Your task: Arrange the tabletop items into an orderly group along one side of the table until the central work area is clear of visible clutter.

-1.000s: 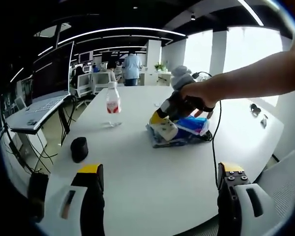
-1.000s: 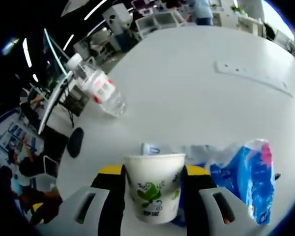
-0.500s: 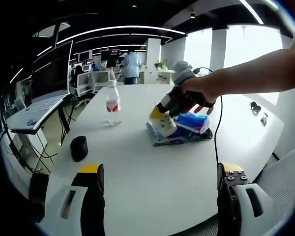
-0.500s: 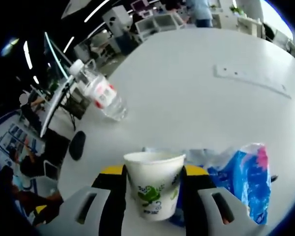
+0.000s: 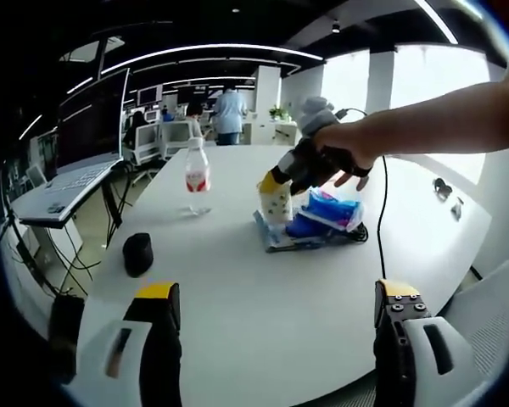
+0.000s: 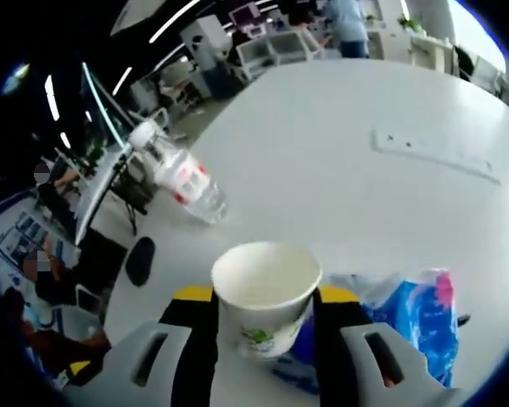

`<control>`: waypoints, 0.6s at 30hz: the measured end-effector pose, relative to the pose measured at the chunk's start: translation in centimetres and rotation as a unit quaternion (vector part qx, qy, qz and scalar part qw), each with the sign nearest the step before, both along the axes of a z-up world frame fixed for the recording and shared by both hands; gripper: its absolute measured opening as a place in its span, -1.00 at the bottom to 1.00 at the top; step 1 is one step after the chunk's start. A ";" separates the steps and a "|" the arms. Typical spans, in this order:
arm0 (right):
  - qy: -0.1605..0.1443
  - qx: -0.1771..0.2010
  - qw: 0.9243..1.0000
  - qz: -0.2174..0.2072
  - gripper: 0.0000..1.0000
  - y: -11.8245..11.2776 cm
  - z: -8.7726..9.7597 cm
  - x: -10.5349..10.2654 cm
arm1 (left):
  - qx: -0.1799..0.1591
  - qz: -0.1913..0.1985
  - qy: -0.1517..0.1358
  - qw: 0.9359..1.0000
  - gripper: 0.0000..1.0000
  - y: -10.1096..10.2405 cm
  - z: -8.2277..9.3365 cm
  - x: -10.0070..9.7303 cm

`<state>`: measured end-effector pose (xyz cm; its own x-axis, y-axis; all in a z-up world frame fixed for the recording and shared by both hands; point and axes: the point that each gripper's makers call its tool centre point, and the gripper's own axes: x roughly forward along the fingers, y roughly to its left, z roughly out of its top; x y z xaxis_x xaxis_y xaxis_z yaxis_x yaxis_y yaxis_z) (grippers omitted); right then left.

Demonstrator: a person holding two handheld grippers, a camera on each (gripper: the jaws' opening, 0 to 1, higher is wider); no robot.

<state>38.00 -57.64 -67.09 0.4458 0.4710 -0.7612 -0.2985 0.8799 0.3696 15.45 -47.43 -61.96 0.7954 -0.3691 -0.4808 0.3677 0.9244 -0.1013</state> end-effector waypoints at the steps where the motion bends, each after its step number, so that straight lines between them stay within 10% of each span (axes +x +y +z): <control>1: -0.002 0.000 1.000 -0.001 -0.19 0.0 0.1 0.1 | 0.000 0.001 0.000 1.000 0.88 0.0 0.0 0.0; 18: -0.010 0.006 1.000 -0.004 -0.19 1.2 1.7 0.6 | -0.002 0.007 -0.005 1.000 0.86 0.4 0.0 0.1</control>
